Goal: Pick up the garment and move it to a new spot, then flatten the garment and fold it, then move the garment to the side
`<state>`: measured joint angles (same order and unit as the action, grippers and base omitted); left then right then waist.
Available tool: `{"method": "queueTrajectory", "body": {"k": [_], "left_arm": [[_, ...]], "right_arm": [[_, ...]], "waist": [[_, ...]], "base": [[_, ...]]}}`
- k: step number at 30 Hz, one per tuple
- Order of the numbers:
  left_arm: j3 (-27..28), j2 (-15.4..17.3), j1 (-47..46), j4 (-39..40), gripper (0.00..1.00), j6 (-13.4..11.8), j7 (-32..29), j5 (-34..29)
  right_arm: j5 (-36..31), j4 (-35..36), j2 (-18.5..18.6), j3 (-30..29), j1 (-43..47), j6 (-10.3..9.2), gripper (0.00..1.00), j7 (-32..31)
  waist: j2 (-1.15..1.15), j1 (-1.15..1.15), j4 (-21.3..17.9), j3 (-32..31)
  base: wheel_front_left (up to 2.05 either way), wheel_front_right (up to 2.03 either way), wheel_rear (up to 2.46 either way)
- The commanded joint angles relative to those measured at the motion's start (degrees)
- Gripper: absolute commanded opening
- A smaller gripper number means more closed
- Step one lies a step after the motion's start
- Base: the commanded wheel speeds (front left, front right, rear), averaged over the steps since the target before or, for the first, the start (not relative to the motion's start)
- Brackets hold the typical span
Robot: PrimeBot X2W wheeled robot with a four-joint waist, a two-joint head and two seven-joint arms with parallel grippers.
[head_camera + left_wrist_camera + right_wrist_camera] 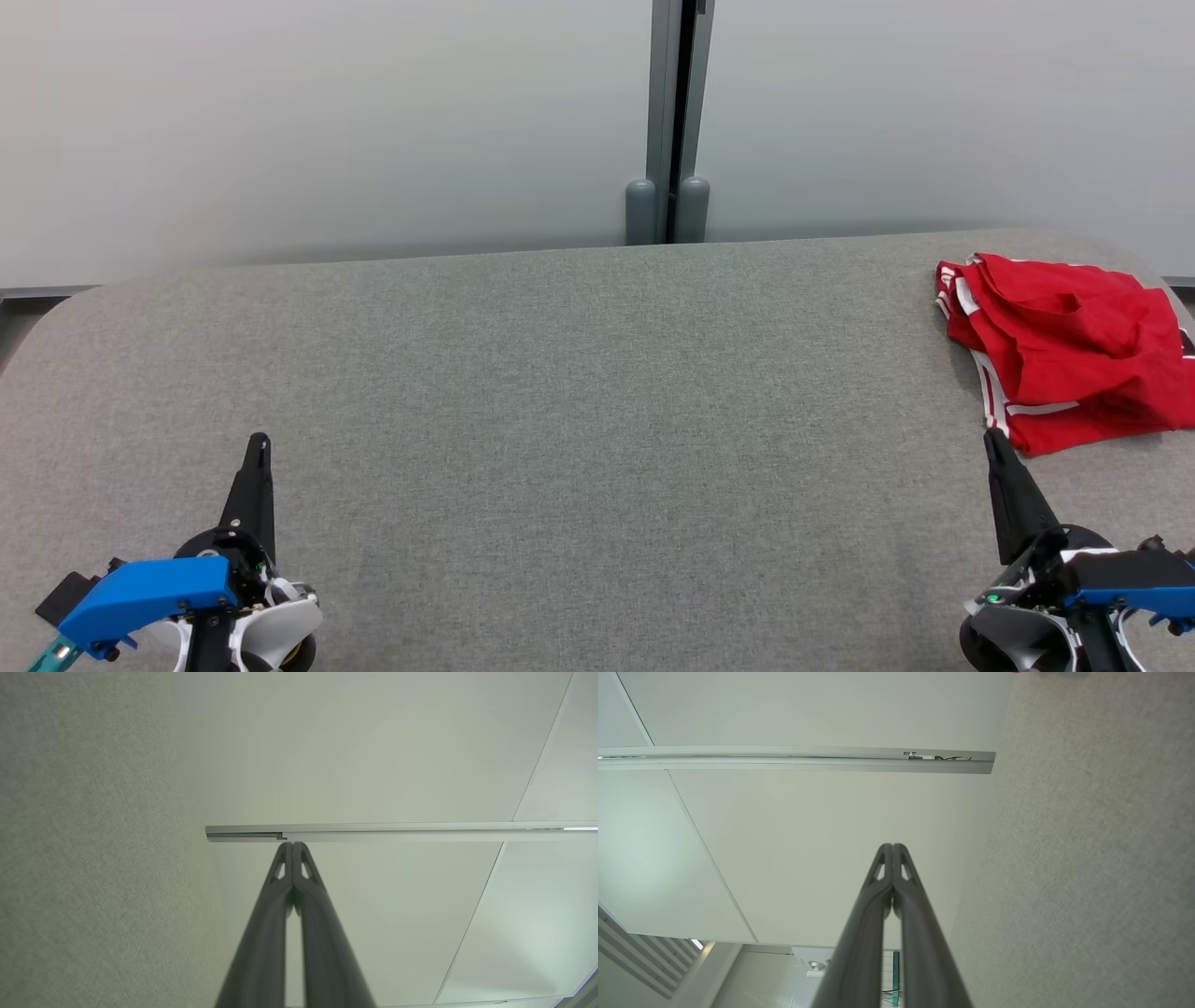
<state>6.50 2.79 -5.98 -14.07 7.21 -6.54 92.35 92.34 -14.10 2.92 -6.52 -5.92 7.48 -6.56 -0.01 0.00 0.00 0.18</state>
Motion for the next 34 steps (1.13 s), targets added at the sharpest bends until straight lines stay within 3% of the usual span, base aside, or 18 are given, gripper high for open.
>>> {"method": "queueTrajectory", "body": {"k": [1,34], "left_arm": [[0.12,0.17,-0.57,-0.04,0.0,0.57,-0.2,0.14],[0.11,0.18,-0.57,-0.03,0.0,0.57,-0.19,0.14]], "right_arm": [[0.14,0.19,-0.09,-0.14,-0.55,0.02,0.0,-0.16],[0.15,0.19,-0.09,-0.13,-0.55,0.02,0.0,-0.15]], "waist": [[0.01,0.0,0.0,0.0],[0.01,0.0,0.0,0.0]], "base": [[0.0,0.0,0.0],[0.0,0.0,0.0]]}}
